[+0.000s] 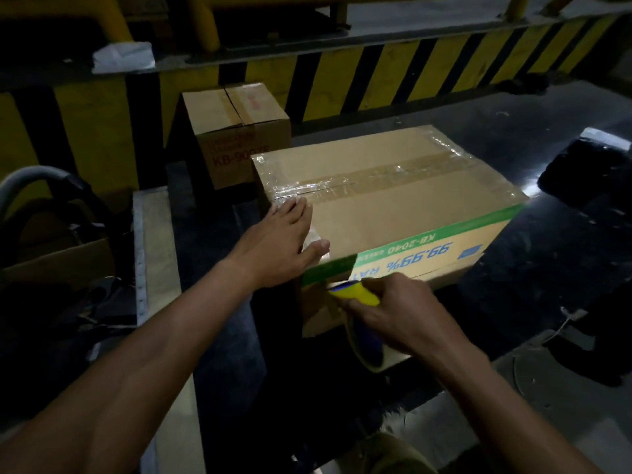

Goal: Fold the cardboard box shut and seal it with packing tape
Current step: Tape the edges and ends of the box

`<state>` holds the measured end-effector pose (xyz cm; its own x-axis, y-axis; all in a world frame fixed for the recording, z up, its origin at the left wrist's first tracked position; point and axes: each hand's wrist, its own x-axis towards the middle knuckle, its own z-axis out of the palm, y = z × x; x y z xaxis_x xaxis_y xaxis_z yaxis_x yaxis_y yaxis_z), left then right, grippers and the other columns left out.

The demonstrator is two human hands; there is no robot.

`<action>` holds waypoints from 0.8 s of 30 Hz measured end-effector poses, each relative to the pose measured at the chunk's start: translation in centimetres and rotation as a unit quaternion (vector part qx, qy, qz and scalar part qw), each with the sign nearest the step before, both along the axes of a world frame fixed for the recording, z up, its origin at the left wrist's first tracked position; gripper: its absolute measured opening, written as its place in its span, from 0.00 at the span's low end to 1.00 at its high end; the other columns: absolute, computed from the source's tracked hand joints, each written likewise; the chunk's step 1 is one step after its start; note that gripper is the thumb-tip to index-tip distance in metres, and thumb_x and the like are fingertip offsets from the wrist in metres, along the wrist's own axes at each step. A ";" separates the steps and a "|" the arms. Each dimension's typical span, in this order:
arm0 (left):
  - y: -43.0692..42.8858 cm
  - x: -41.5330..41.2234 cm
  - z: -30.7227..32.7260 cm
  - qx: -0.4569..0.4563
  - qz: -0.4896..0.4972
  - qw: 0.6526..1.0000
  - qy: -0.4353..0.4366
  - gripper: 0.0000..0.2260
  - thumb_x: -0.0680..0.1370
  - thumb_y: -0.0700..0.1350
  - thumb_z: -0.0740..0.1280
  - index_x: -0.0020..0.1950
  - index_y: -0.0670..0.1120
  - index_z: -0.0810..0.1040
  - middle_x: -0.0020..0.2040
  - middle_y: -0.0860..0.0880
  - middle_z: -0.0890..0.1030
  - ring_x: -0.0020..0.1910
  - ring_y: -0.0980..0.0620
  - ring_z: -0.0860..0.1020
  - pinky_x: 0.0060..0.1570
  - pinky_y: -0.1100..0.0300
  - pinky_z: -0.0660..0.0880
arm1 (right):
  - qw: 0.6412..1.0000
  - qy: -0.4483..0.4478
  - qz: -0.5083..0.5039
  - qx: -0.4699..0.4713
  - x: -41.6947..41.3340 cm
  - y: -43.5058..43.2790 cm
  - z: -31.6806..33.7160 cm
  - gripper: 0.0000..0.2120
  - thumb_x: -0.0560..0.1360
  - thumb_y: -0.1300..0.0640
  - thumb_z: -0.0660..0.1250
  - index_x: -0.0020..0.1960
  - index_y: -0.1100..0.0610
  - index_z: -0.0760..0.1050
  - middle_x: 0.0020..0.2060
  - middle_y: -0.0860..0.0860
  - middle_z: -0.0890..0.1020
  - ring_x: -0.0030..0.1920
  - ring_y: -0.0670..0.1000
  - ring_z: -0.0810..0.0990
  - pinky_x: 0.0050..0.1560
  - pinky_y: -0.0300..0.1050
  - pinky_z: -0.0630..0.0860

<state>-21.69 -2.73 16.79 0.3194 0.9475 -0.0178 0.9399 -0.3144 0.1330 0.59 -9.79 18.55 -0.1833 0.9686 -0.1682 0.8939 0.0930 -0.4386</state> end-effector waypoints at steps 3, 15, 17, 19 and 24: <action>-0.1 0.5 0.5 -0.010 0.016 1.000 -0.012 0.37 0.81 0.65 0.50 0.81 0.40 0.51 0.82 0.43 0.50 0.81 0.48 0.47 0.79 0.49 0.46 | 1.000 0.017 -0.008 0.017 1.7 1.1 1.5 0.31 0.68 0.32 0.66 0.62 0.51 0.80 0.54 0.55 0.84 0.58 0.58 0.79 0.48 0.48 0.76; 6.3 16.7 2.4 -0.006 0.034 0.999 0.005 0.29 0.83 0.62 0.49 0.79 0.48 0.61 0.81 0.43 0.58 0.80 0.41 0.53 0.76 0.38 0.49 | 0.997 0.016 -0.056 0.045 14.9 6.4 -0.3 0.36 0.69 0.31 0.66 0.70 0.49 0.73 0.63 0.51 0.80 0.62 0.56 0.78 0.53 0.48 0.75; 8.7 20.8 2.5 -0.003 0.025 1.000 0.003 0.29 0.83 0.62 0.49 0.80 0.49 0.60 0.81 0.44 0.56 0.80 0.41 0.51 0.76 0.37 0.48 | 0.996 0.021 -0.073 0.045 18.4 8.1 -0.5 0.34 0.68 0.31 0.66 0.67 0.50 0.76 0.61 0.51 0.82 0.60 0.57 0.79 0.53 0.50 0.77; 11.0 24.3 2.5 -0.002 0.015 1.000 0.004 0.28 0.83 0.62 0.50 0.79 0.49 0.62 0.81 0.43 0.56 0.80 0.41 0.52 0.75 0.36 0.49 | 0.995 0.029 -0.091 0.040 22.1 9.6 -1.0 0.26 0.67 0.31 0.66 0.52 0.51 0.81 0.46 0.51 0.85 0.48 0.56 0.82 0.44 0.51 0.79; 15.0 30.4 1.4 -0.010 0.013 1.000 -0.002 0.23 0.81 0.63 0.51 0.67 0.50 0.72 0.72 0.42 0.69 0.73 0.39 0.64 0.68 0.33 0.62 | 0.985 0.038 -0.167 0.028 30.4 14.2 -3.3 0.25 0.65 0.34 0.70 0.33 0.57 0.75 0.27 0.52 0.78 0.32 0.56 0.77 0.29 0.44 0.68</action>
<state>8.68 12.27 18.21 0.2949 0.9548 -0.0363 0.9471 -0.2871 0.1435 30.98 4.40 15.21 0.1378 0.9842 -0.1116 0.8430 -0.1757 -0.5085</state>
